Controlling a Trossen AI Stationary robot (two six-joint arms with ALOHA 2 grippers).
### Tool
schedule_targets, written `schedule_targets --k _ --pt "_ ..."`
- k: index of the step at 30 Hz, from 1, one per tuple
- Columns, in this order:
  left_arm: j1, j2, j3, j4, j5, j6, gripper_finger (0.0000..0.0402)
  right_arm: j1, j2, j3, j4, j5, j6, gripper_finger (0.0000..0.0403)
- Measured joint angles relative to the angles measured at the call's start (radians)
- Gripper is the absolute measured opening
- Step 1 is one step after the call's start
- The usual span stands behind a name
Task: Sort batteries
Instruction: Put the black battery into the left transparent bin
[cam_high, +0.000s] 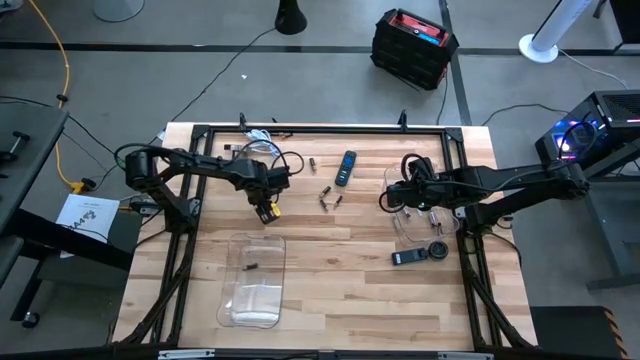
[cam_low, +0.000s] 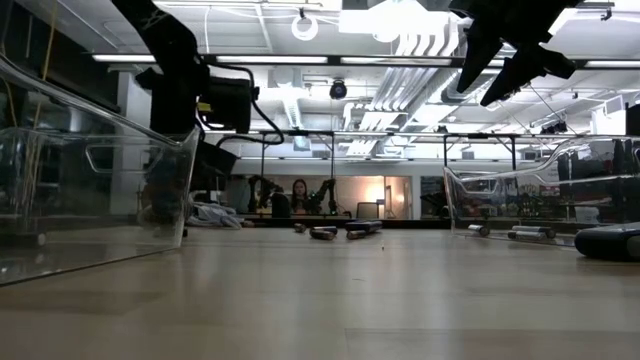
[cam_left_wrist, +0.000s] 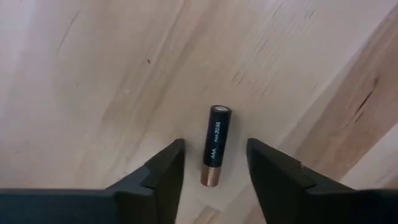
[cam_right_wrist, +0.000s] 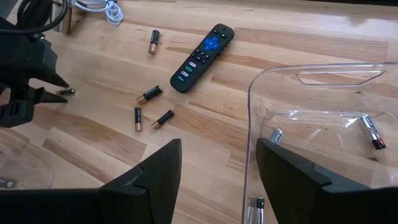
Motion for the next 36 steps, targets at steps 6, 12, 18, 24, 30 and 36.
schedule_targets --k 6,12,18,24,30,36 --pt "0.016 0.001 -0.014 -0.007 0.056 -0.013 0.0026 0.0 0.0 0.0 0.011 0.0 0.0 0.0201" --pt "0.02 -0.022 0.041 -0.036 0.05 0.0 0.0011 0.0 0.0 0.0 0.022 0.0 0.0 0.0201" --pt "-0.007 -0.185 0.129 -0.056 0.059 0.056 0.0007 0.0 0.0 0.0 0.022 0.0 0.0 0.0201" --pt "-0.19 -0.423 0.139 -0.184 0.147 0.093 0.0007 0.0 0.0 0.0 0.022 0.0 0.0 0.0201" --pt "-0.481 -0.55 0.139 -0.214 0.191 -0.077 0.0007 0.0 0.0 0.0 0.022 0.0 -0.001 0.0201" --pt "-0.682 -0.486 0.139 -0.096 0.168 -0.197 0.0039 0.0 0.0 0.0 0.022 0.0 -0.001 0.0201"
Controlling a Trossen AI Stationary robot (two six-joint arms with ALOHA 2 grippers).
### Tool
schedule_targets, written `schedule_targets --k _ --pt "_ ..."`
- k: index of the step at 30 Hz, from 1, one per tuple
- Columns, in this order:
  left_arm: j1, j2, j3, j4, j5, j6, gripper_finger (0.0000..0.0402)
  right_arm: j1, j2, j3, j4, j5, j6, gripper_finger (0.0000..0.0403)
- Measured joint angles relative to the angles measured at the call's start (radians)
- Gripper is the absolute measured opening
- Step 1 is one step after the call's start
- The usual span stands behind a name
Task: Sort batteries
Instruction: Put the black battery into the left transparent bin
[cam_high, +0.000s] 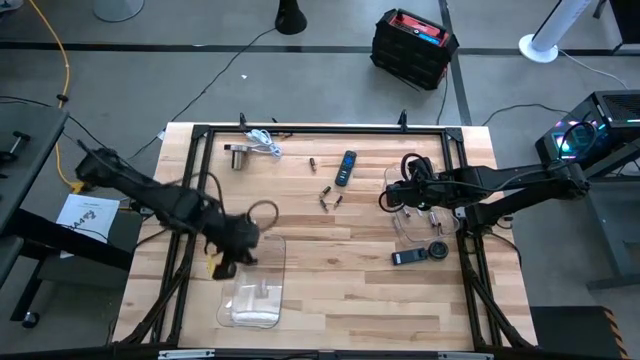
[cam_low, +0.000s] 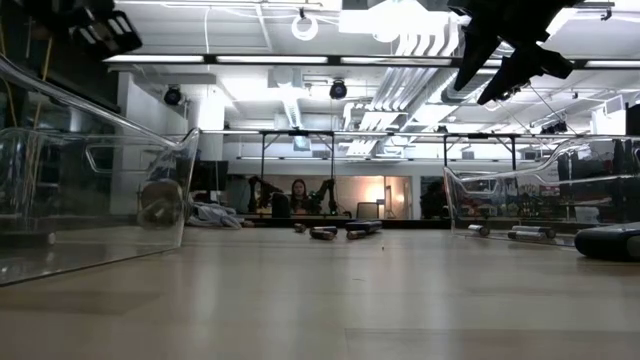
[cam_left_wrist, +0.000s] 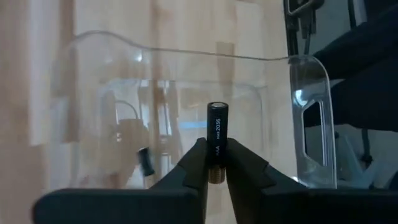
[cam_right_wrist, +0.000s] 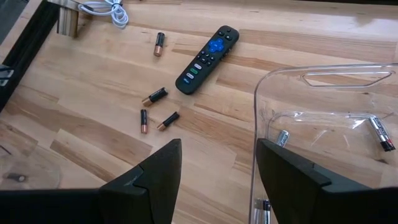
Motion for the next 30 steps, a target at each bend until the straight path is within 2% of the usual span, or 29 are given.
schedule_targets --k 4,9,11,14,17,22,25,30 --pt "-0.023 0.068 0.0 0.025 0.017 -0.009 0.0093 0.0 0.0 0.0 0.0 0.0 0.0 0.0201" --pt "0.037 0.058 0.002 0.015 0.074 0.03 0.016 0.0 0.0 0.0 0.001 -0.007 0.001 0.0201" --pt "0.069 0.051 0.028 -0.041 0.064 0.087 0.0182 0.0 0.0 0.0 0.016 -0.03 -0.004 0.0201" --pt "0.142 0.046 0.101 -0.095 -0.057 0.227 0.0205 0.0 0.0 0.0 0.097 -0.057 -0.062 0.0201" --pt "0.247 0.055 0.149 -0.014 -0.191 0.354 0.0215 0.0 0.0 0.0 0.218 -0.072 -0.148 0.0201" --pt "0.478 0.156 0.155 0.247 -0.221 0.443 0.0217 -0.001 0.0 0.0 0.349 -0.073 -0.208 0.0201" --pt "0.61 0.28 0.158 0.364 -0.224 0.376 0.0218 0.0 -0.001 0.0 0.417 -0.083 -0.221 0.0201" --pt "0.78 0.521 0.244 0.369 -0.187 0.092 0.0218 0.0 -0.023 0.001 0.536 -0.11 -0.272 0.0201"
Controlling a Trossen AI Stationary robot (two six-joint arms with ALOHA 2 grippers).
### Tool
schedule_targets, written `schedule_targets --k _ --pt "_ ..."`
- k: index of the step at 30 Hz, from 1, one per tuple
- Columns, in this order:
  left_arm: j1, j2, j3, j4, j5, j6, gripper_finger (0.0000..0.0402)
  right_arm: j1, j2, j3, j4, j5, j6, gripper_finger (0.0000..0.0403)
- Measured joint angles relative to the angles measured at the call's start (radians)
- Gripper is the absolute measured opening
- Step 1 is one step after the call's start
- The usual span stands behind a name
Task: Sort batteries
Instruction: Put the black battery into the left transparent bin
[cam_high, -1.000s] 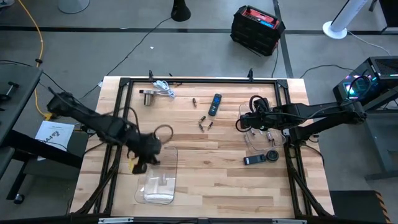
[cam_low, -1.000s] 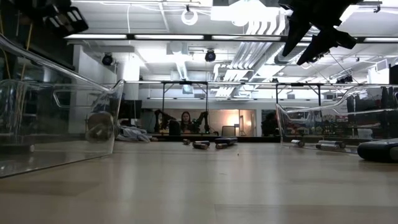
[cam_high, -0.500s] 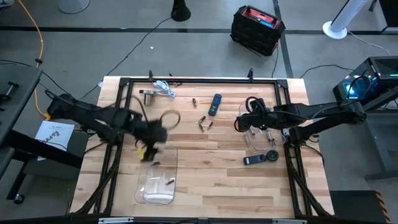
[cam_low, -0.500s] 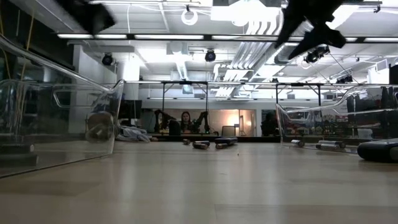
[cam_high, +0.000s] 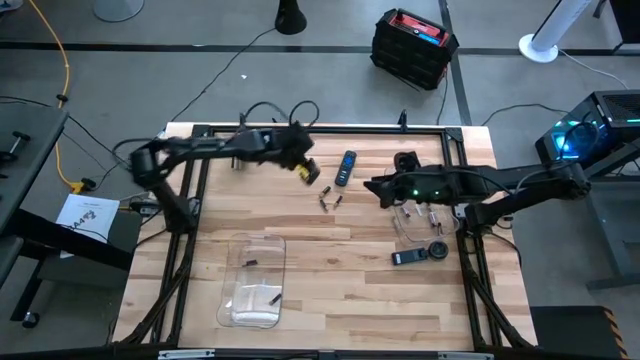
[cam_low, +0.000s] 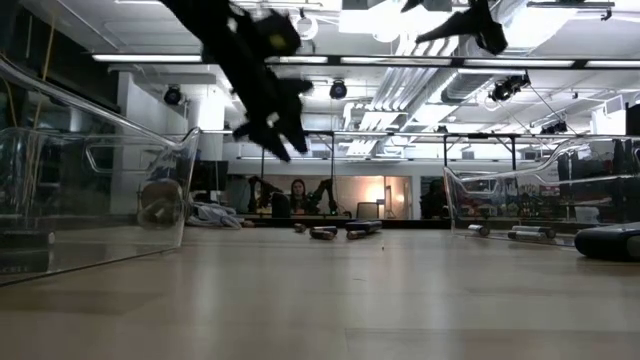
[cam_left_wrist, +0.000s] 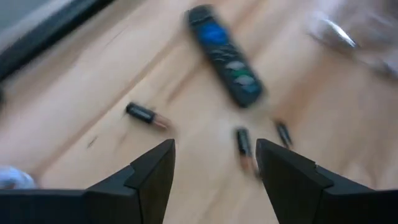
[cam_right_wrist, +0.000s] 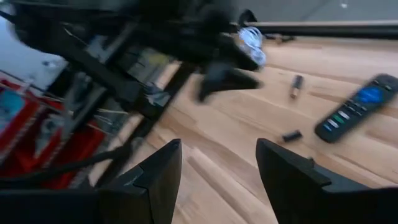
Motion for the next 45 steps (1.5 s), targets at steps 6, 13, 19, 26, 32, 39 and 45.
schedule_targets --k 6,13,19,26,32,39,45 --pt "0.108 0.204 0.131 -0.032 0.043 -0.215 0.0218 -0.001 -0.018 0.001 0.037 0.011 -0.016 0.0201" --pt "0.125 0.378 0.268 -0.151 0.044 -0.27 0.0218 0.0 -0.018 0.001 0.037 0.009 -0.016 0.0201" --pt "0.125 0.467 0.325 -0.153 0.035 -0.392 0.0218 0.0 -0.018 0.001 0.04 0.009 -0.016 0.0201" --pt "0.129 0.477 0.329 -0.143 0.001 -0.485 0.0206 0.0 -0.018 0.001 0.04 0.007 -0.017 0.0201" --pt "0.125 0.477 0.328 -0.18 -0.003 -0.479 0.0095 0.0 -0.018 0.001 0.04 0.006 -0.024 0.0201" --pt "0.102 0.473 0.322 -0.226 0.027 -0.449 0.0029 0.0 -0.018 0.001 0.04 -0.004 -0.05 0.0201" --pt "0.04 0.419 0.315 -0.237 0.055 -0.336 0.0026 0.0 -0.018 0.001 0.04 -0.009 -0.075 0.0201"
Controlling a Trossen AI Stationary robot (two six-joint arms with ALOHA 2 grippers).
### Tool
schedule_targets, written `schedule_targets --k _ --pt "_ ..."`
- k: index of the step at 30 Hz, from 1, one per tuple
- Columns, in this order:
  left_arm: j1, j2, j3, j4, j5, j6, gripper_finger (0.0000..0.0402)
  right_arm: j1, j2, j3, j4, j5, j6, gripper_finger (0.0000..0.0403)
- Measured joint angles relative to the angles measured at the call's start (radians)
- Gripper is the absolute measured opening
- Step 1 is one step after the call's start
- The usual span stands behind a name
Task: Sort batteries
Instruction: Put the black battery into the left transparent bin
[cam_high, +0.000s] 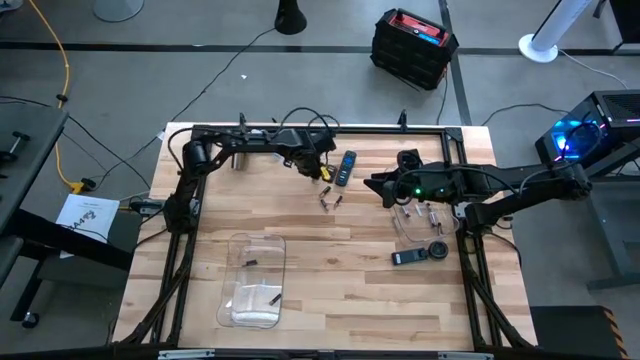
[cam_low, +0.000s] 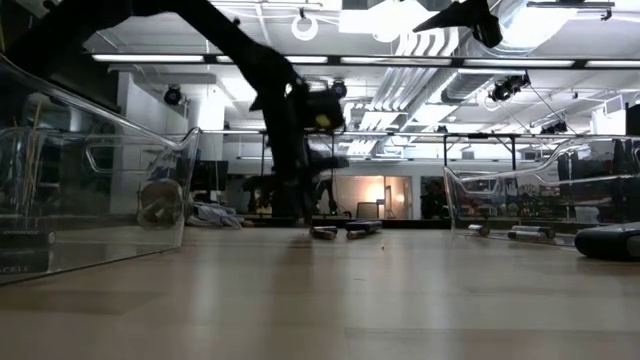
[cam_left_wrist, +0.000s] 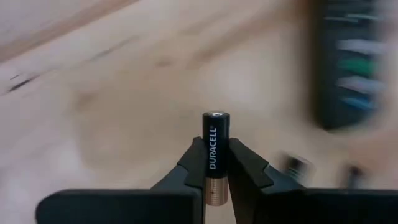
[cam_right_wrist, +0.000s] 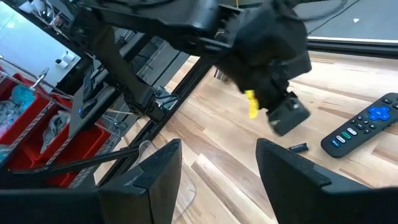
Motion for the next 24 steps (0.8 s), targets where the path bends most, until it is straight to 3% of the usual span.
schedule_targets --k 6,14,21,24 --pt "-0.056 -0.132 0.002 -0.015 -0.081 0.149 0.0026 0.0 0.0 0.0 0.001 -0.009 -0.002 0.0201" --pt "-0.216 -0.407 -0.052 -0.267 -0.165 0.316 0.0026 0.0 -0.003 0.0 0.011 -0.038 0.005 0.0201" --pt "-0.456 -0.759 -0.275 -0.315 -0.19 0.166 0.0026 0.0 -0.003 0.0 -0.001 -0.087 0.03 0.0201" --pt "-0.598 -0.911 -0.41 -0.307 -0.156 0.092 0.0026 0.0 -0.003 0.0 -0.001 -0.099 0.032 0.0201"
